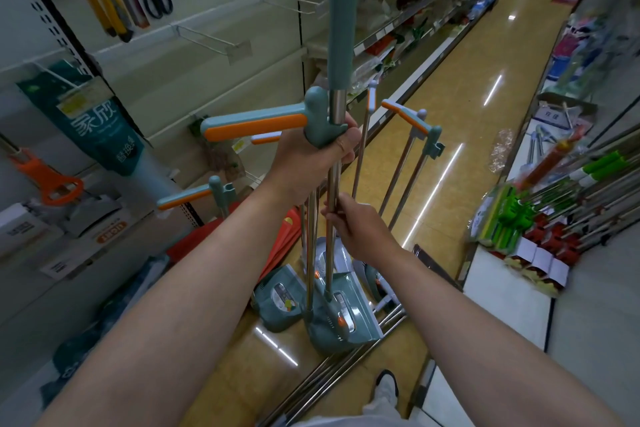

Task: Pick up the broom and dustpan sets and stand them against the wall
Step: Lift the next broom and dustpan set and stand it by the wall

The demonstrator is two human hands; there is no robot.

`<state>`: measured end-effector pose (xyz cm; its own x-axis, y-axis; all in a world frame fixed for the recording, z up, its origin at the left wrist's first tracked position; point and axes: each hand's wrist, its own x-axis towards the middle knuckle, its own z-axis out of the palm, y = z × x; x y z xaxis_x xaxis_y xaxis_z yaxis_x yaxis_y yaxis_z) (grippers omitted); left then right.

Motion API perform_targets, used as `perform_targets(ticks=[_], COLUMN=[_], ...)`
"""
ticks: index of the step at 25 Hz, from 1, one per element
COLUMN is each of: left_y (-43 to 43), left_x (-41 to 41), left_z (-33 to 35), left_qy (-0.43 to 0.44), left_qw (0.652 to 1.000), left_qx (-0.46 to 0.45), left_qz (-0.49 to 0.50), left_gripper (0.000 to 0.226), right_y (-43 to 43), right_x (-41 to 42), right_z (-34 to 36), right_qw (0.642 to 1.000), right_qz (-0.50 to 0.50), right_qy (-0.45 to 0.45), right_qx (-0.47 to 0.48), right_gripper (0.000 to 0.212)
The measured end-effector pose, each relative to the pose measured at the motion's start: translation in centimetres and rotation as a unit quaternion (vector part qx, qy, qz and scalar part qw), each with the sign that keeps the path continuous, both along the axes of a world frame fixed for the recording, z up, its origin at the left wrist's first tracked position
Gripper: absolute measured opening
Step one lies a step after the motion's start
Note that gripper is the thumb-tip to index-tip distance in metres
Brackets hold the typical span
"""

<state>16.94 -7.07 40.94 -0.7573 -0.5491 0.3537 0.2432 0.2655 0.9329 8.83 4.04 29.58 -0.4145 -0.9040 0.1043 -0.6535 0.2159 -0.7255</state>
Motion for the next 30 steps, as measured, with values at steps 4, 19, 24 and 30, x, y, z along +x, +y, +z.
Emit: perform_targets(ticks=[4,19,24,30], left_y=[-0.5,-1.1,-1.2,-1.5], left_x=[-0.2,0.4,0.1,0.5], left_z=[0.1,2.7,2.7,4.6], left_qy=[0.028,0.049,0.025,0.044], left_qw=[0.999,0.998,0.999,0.998], left_qx=[0.014,0.010,0.016,0.043], left_qz=[0.015,0.028,0.024,-0.007], left_gripper=[0.009,0.014,0.010,0.007], right_y=[-0.3,-1.7,-1.7,-1.1], right_x=[0.4,1.6,0.1,0.1], right_z=[0.5,3.2,3.3,1.3], right_qw=[1.000,0.994,0.997,0.998], right_qz=[-0.019,-0.049,-0.025,0.035], right_qy=[0.010,0.041,-0.022,-0.021], right_qx=[-0.015,-0.085,-0.071,0.038], right_gripper=[0.020,0.019,0.023,0.022])
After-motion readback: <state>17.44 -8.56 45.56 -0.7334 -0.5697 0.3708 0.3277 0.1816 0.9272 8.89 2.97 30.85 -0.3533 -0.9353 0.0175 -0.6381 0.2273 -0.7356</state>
